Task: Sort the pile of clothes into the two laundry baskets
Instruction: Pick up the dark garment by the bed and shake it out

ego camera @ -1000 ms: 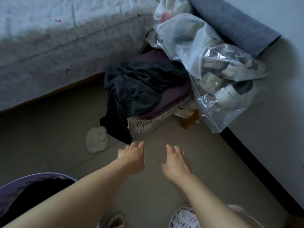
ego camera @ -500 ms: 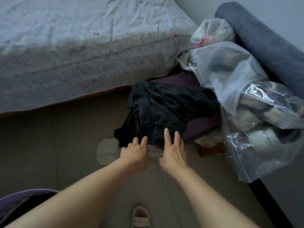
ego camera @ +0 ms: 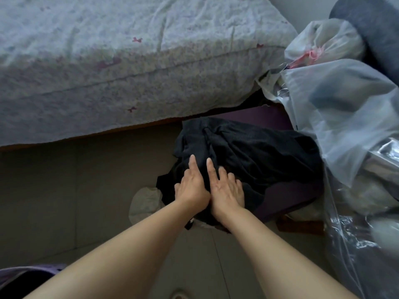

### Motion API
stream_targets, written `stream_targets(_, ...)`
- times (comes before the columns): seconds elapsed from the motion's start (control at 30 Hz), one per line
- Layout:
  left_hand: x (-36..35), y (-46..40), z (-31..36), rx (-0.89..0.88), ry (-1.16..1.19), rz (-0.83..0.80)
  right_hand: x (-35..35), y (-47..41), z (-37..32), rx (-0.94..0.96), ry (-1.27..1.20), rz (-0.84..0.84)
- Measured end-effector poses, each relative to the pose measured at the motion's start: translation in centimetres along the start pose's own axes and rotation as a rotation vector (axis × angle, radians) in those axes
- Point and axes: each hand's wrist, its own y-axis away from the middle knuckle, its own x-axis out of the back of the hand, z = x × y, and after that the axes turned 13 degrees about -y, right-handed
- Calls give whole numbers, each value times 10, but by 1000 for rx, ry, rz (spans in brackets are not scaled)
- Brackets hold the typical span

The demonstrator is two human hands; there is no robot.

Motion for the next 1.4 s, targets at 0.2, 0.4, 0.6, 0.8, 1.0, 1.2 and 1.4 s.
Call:
stream_targets(0.2,11,-5,11,297,432,-145,0,-1,3,19,-120,-99)
stream_targets(0.4,10,11,-5,188,641,-206,4,9,-10,-5,-153,105)
stream_targets(0.6,25,31,-20,168,298,-125,39,36,-28,-49,-372,567)
stream_targets(0.8,61,67,10,80,393,-78,104,83,-49,126,-482,843)
stream_targets(1.0,116,107,44,-146,227,93,175,143,-69,227,-654,963)
stream_targets(1.2,167,149,57,-239,-45,214,235,201,-79,235,-676,1193)
stream_targets(1.4,228,207,68,-193,-432,385,284,270,-71,-27,-666,1344)
